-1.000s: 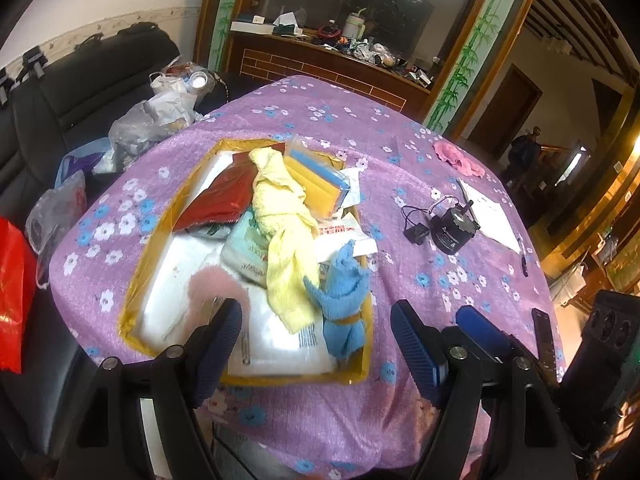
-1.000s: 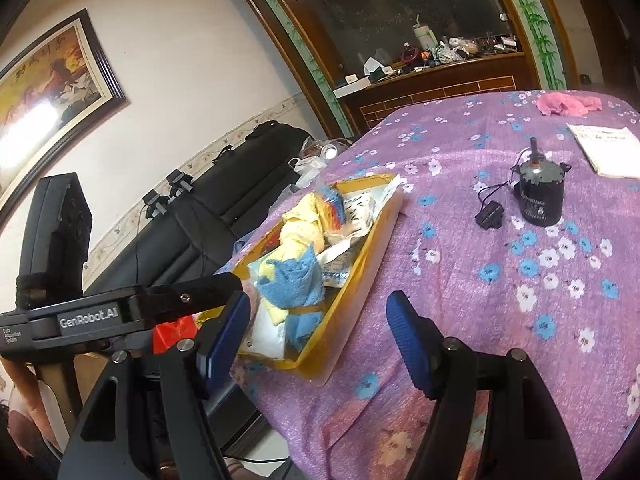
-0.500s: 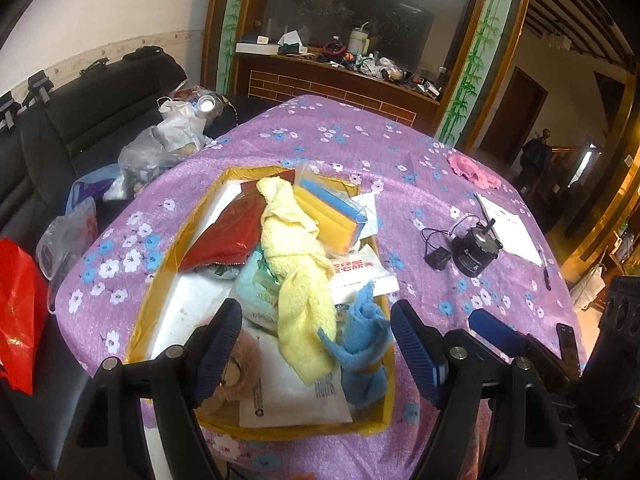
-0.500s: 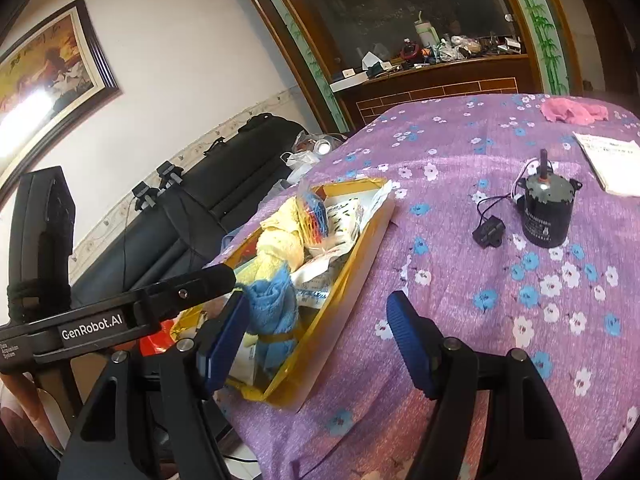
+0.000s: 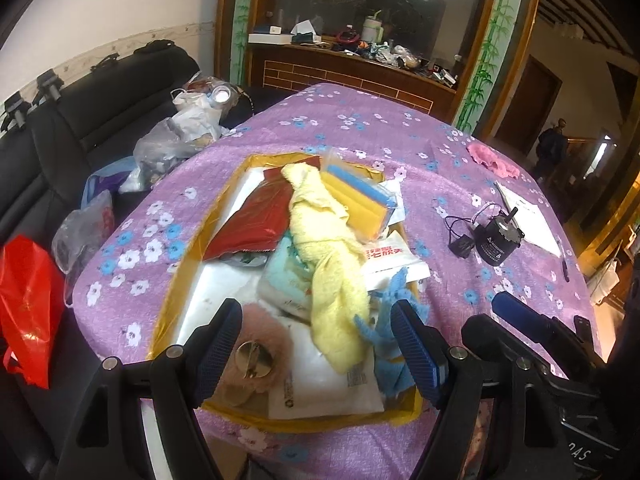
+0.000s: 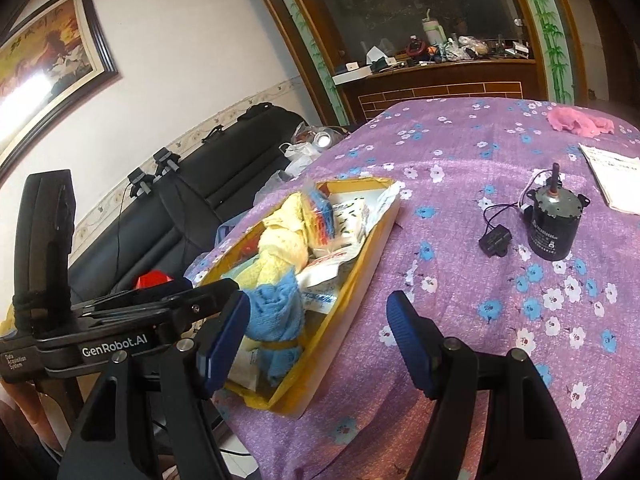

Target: Organize soft objects

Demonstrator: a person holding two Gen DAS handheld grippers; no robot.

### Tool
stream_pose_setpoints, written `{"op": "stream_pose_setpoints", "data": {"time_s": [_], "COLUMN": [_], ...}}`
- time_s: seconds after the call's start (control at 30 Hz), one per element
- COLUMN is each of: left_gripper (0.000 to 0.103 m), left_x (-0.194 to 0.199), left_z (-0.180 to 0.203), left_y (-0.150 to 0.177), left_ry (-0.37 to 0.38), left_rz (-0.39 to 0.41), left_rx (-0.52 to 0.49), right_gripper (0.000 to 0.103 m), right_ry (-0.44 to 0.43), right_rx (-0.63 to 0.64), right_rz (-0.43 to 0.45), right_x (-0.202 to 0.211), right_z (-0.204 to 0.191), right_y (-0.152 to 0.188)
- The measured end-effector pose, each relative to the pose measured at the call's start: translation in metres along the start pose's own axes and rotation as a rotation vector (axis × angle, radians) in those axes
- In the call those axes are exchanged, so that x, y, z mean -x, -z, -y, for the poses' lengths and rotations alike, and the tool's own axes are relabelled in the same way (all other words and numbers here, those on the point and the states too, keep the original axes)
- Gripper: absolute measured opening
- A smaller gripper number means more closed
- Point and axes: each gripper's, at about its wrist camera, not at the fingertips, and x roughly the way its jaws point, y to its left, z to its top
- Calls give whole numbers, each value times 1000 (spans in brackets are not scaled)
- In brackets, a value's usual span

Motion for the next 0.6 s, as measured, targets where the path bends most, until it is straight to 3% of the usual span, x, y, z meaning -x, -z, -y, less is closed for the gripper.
{"op": "stream_pose_setpoints", "data": {"time_s": [0.6], "left_gripper": [80], "left_x": [41], "left_z": [-14], "left_y": [18], "left_ry": [-51], "left_rz": [79], "left_rx": [-10], "right_gripper": [70], "right_ry": [46], "right_rx": [33], "right_rz": [-10], "right_x": [17], "right_z": [-29], "right_y": [6]}}
